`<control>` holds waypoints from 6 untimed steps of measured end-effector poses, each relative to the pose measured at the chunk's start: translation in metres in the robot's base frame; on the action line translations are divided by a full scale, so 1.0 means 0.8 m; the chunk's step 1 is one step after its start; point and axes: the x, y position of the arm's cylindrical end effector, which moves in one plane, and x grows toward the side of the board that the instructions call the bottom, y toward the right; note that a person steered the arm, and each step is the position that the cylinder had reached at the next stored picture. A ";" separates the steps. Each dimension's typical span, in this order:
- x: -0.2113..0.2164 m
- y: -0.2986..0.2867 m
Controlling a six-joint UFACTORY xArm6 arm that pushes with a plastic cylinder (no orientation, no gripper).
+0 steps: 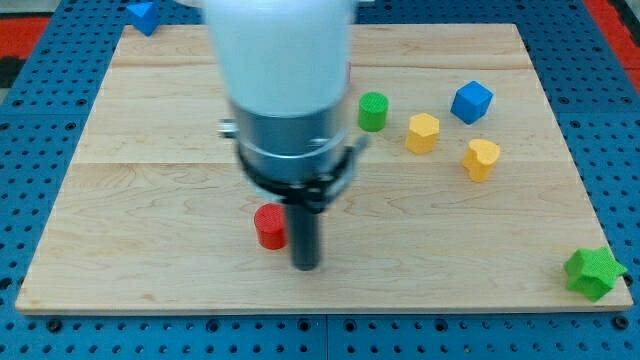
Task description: Push the red circle towards the bottom left
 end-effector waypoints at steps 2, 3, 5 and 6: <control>-0.043 0.014; -0.044 -0.073; -0.056 -0.209; -0.092 -0.220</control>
